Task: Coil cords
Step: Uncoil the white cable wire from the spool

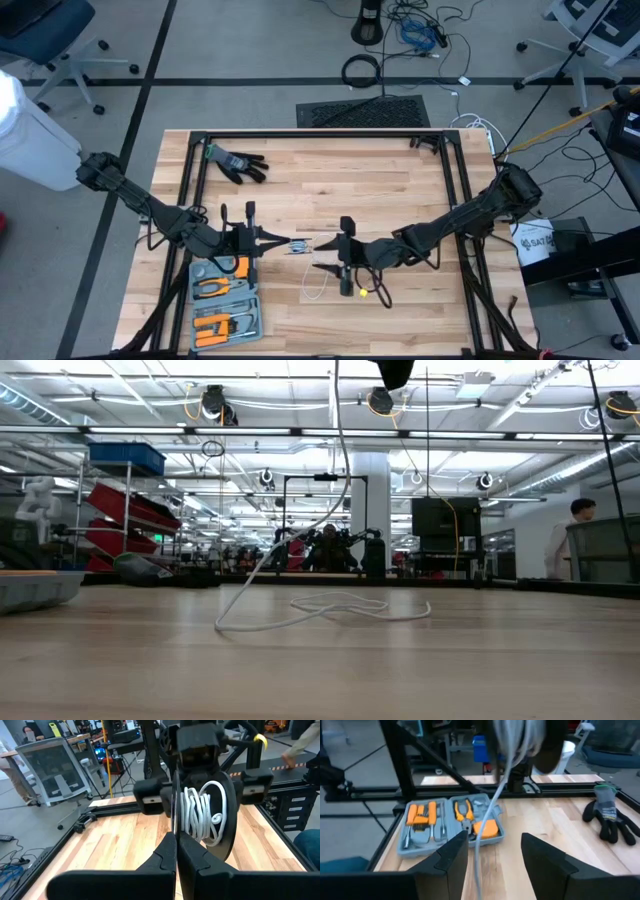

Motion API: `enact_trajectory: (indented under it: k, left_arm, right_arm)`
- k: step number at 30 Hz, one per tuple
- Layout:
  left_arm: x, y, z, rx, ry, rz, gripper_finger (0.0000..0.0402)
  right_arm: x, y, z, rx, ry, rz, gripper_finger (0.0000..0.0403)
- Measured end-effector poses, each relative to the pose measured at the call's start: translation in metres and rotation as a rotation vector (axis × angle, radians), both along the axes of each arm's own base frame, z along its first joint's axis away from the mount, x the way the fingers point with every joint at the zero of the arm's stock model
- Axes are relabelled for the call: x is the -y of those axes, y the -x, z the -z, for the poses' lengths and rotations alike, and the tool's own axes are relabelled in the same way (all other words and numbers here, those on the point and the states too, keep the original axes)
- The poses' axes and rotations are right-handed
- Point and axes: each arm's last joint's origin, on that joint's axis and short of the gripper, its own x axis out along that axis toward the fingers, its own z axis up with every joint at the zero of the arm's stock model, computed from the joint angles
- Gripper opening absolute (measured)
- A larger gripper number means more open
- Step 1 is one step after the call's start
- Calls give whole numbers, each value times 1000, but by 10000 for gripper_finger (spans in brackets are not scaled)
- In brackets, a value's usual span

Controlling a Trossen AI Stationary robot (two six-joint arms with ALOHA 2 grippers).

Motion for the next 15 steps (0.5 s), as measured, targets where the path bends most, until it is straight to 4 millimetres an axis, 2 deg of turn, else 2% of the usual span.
enact_trajectory:
  k: [4,9,15]
  left_arm:
    - [0,0,0,-1,-3,-1,0]
    - [0,0,1,-9,-34,3,0]
    - [7,-1,13,-99,-297,11,0]
  right_arm:
    - [1,0,0,0,-2,14,121]
    - [0,1,2,-19,10,19,15]
    - [-3,8,-7,-4,-21,15,3]
